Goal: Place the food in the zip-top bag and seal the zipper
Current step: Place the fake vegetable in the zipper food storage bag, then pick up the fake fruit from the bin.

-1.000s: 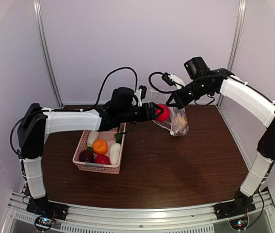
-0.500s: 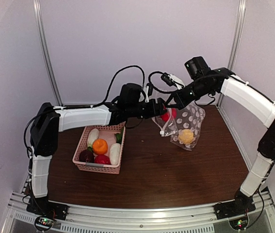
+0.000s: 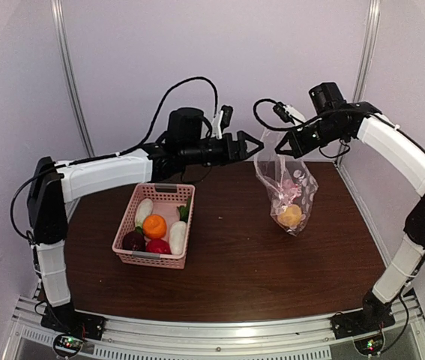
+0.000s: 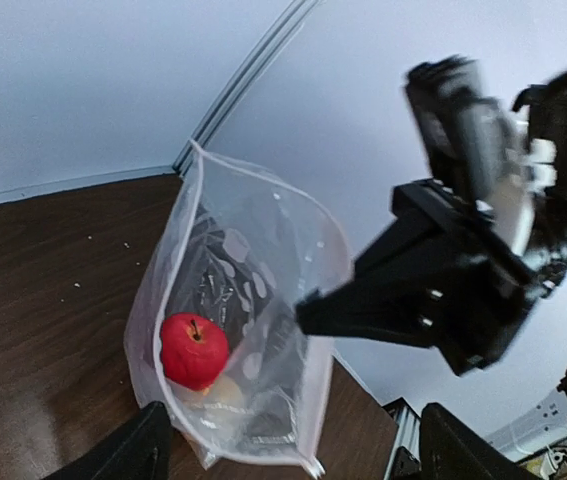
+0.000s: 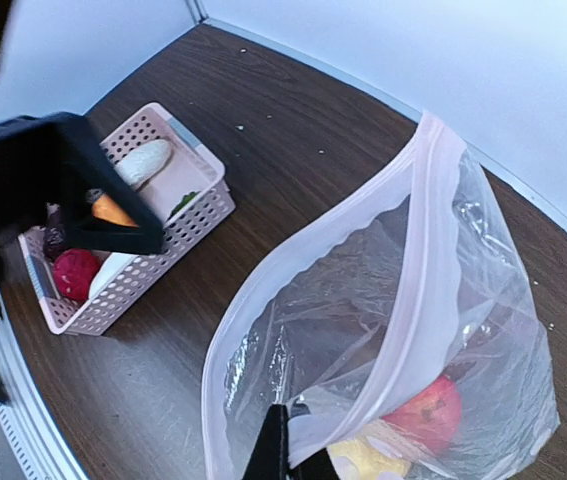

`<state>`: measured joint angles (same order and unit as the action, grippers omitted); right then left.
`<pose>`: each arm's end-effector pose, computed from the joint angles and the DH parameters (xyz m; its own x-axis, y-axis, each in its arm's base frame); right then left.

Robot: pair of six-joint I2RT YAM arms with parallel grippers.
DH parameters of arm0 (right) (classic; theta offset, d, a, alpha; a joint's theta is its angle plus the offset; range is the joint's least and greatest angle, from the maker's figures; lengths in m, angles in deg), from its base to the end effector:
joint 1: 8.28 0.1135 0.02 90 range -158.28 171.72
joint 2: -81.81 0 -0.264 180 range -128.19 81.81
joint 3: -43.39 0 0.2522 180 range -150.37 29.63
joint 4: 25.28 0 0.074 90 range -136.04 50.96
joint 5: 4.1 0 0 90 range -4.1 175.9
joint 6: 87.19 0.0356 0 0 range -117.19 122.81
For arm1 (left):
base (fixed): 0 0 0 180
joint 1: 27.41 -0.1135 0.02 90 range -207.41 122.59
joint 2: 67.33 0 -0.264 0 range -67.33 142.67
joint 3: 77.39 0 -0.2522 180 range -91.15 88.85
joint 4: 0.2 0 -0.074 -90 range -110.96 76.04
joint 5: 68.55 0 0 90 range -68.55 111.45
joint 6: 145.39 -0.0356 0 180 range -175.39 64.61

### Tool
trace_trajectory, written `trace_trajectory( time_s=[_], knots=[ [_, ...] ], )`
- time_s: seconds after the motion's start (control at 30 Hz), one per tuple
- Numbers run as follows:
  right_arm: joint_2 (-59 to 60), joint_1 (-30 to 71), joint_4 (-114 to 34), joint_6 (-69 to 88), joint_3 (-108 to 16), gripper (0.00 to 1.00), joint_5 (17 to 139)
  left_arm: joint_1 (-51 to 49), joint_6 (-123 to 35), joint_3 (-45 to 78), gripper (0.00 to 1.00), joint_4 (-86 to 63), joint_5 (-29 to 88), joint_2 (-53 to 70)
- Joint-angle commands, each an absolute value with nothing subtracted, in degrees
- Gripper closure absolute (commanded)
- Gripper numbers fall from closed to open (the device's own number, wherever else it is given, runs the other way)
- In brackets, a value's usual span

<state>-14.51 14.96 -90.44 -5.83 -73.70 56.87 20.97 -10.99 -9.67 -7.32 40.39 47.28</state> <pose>0.3240 0.1579 0.3918 -0.5358 -0.3730 -0.7575 -0.7527 0.6176 0.2283 0.3156 -0.3726 0.3256 -0.7214 -0.1844 -0.6675 0.5808 0.3637 -0.7282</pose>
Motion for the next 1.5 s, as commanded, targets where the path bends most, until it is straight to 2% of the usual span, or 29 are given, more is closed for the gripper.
trace_trajectory(
  time_s=[0.0, 0.13, 0.33, 0.43, 0.5, 0.7, 1.0, 1.17, 1.47],
  knots=[
    [-12.86, 9.96, -88.93, -7.21, -70.82, 1.0, 62.17, 21.1, -13.55, -5.92, 0.14, -12.03, 46.49, 37.98],
    [-14.53, 4.78, -91.4, -9.79, -74.4, 1.0, 64.89, 20.98, -21.89, -0.18, 0.14, -29.08, 41.16, 30.53],
    [-15.89, 4.02, -96.02, -17.11, -87.72, 1.0, 74.2, 19.41, -32.08, 7.74, 0.15, -46.33, 21.54, 23.58],
    [-15.89, 6.19, -96.41, -17.91, -87.27, 1.0, 73.81, 19.35, -32.7, 10.25, 0.17, -53.91, 9.84, 22.09],
    [-16.16, 8.7, -96.82, -18.0, -84.23, 1.0, 70.67, 19.32, -32.39, 13.04, 0.16, -56.49, 7.43, 21.1],
    [-16.18, 17.27, -92.69, -18.88, -70.98, 1.0, 67.26, 18.65, -30.32, 16.64, 0.14, -61.78, 6.71, 21.54],
    [-16.08, 20.36, -93.75, -19.32, -70.13, 1.0, 65.18, 14.55, -32.07, 15.41, 0.06, -59.87, 9.23, 26.7],
    [-14.79, 20.97, -93.09, -19.25, -67.96, 1.0, 65.14, 11.6, -32.69, 15.42, 0.06, -56.6, 14.46, 29.84],
    [-13.81, 21.33, -92.66, -19.08, -67.1, 1.0, 65.17, 9.05, -33.42, 14.41, 0.07, -55.09, 15.19, 34.82]
  ],
)
